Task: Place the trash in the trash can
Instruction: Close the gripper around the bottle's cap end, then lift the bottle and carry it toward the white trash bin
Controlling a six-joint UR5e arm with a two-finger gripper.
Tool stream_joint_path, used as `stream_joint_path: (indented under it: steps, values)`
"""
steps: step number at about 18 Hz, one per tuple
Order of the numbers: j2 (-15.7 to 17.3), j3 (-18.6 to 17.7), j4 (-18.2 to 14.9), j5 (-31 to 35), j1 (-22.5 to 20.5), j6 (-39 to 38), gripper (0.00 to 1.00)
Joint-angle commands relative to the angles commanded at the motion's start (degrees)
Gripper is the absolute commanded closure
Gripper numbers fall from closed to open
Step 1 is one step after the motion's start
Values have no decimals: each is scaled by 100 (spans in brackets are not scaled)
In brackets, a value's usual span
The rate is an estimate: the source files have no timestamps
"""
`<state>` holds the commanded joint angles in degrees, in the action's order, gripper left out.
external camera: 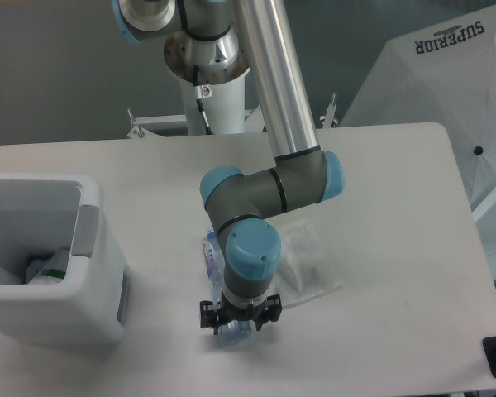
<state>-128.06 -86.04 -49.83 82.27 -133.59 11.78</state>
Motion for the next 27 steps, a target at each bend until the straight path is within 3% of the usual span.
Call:
stream_joint_path:
  steps: [6,15,18,20,22,24,27]
  values:
    - [18,-9,-9,0,18,0,37]
    - [79,-9,-17,-9,35,-17,37]
    - [421,96,-18,-35,27,-18,36]
    - [719,359,17,-53,-26,-9,35]
    - [808,701,26,-53,-79,-9,35]
    - [878,948,271,-44,-114,-26,35]
    - [1133,993,938,-53,-202,-306,35]
